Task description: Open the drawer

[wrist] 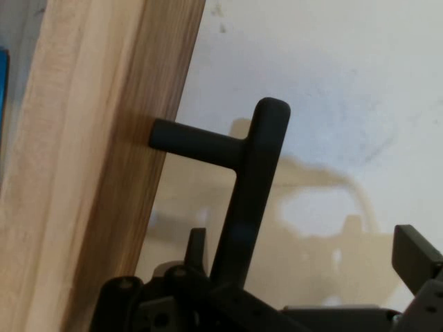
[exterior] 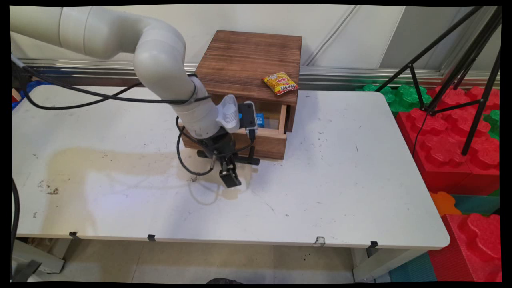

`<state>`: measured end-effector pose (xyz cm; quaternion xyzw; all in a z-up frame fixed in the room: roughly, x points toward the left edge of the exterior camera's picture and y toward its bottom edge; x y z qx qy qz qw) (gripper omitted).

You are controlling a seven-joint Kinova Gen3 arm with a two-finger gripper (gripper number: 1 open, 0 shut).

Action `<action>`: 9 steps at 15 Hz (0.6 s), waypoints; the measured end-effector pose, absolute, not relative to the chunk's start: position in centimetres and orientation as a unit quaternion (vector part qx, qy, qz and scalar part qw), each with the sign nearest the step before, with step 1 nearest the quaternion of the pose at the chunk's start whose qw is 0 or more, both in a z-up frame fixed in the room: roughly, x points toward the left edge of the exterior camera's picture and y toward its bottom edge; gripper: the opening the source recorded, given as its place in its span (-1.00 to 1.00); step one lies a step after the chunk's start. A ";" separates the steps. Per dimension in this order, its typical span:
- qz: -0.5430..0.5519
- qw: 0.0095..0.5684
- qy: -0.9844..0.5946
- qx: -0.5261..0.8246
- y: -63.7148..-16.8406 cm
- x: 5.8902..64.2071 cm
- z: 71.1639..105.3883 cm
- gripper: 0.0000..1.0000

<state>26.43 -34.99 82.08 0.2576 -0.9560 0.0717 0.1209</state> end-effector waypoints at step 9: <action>0.056 0.116 -0.956 0.263 -32.1 25.2 82.5 1.00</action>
